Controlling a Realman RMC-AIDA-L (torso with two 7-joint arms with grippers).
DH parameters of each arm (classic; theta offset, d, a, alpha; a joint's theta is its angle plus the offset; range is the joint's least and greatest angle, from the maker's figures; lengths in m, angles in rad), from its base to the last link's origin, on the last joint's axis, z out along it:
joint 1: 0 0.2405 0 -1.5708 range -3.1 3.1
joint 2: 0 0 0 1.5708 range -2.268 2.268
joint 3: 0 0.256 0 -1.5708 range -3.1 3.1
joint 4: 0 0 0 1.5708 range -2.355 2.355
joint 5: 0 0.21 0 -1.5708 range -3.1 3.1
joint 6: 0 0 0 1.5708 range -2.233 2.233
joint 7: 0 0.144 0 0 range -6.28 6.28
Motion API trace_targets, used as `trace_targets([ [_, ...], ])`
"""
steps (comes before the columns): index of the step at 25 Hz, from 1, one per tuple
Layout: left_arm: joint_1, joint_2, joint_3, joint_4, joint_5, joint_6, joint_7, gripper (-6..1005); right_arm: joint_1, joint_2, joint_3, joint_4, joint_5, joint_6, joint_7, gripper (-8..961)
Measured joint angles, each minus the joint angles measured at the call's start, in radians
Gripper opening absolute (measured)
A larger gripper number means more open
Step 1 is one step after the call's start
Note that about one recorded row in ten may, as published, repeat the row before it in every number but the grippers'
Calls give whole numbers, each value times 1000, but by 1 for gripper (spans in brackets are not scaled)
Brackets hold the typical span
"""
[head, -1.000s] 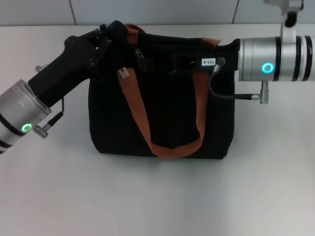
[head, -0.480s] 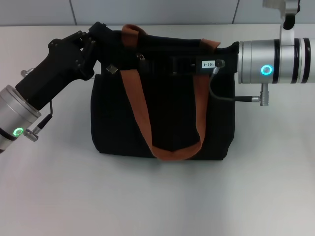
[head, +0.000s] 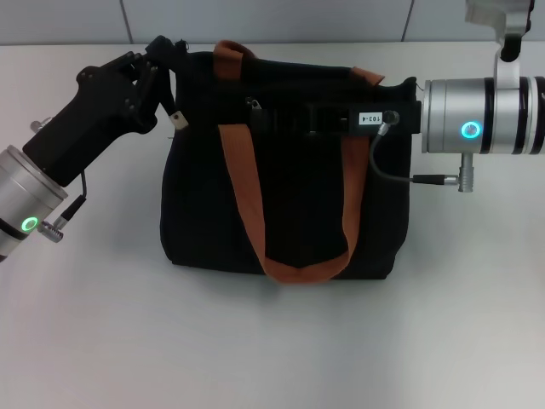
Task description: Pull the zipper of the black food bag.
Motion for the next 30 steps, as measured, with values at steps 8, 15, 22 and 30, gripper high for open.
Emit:
trace_targets([
  [8,3,0,-4,-1,-11,-20,0,24,-20,-2,6,-2,4,-3,-2,-2],
  [15,24,1,-43,0,-21,-21,0,23,-48,-3,6,-27,4,-3,-6,-2],
  [22,32,2,-57,3,-23,-21,0,23,-58,-4,20,-30,6,-4,-6,-2],
  [30,35,3,-84,1,-23,-21,1,23,-89,-4,34,-47,6,-5,-6,-1],
])
